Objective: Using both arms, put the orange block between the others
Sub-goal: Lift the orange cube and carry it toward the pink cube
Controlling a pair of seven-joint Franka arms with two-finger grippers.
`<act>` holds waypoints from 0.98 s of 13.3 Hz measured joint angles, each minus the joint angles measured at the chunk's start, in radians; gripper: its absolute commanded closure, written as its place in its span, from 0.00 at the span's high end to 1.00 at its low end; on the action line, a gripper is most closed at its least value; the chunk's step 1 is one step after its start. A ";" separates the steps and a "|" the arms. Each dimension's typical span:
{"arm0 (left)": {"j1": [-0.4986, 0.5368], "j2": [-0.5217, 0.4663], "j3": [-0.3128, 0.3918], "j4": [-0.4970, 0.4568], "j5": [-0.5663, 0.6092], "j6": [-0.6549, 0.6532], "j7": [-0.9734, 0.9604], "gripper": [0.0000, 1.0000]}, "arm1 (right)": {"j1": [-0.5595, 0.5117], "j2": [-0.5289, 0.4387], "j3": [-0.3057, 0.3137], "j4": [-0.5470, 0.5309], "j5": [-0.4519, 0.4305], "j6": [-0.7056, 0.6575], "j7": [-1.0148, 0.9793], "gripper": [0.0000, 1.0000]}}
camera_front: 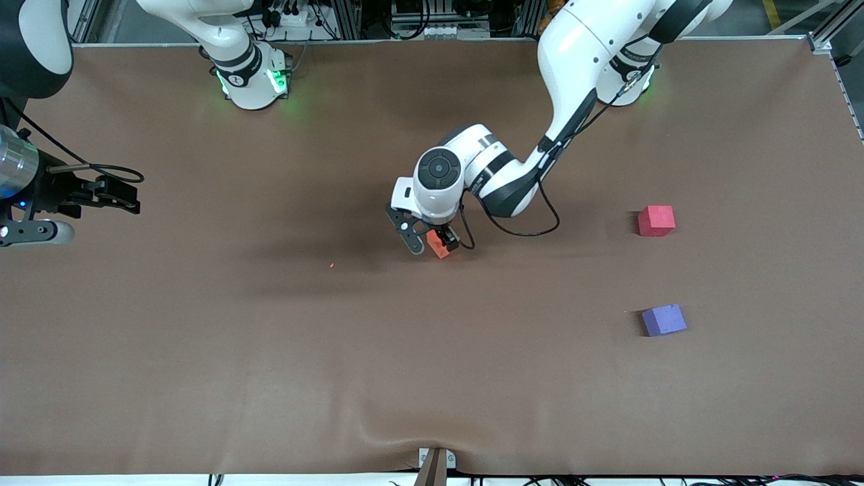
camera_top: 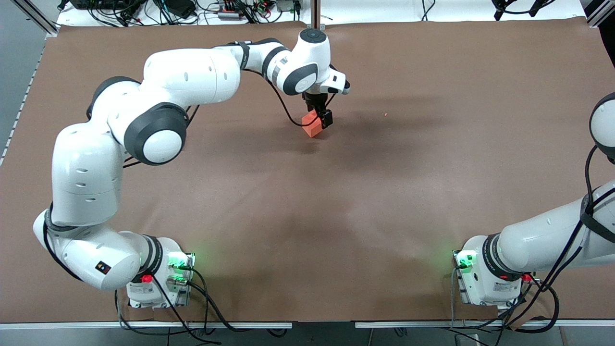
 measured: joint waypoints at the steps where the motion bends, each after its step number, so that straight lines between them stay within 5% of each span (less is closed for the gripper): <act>1: 0.000 0.005 0.002 0.000 0.000 0.000 0.000 1.00 | 0.000 0.000 0.000 0.000 0.000 0.000 0.000 1.00; 13: 0.004 0.043 0.018 -0.005 0.035 0.056 0.000 1.00 | 0.004 0.000 0.002 0.000 0.000 0.000 0.000 1.00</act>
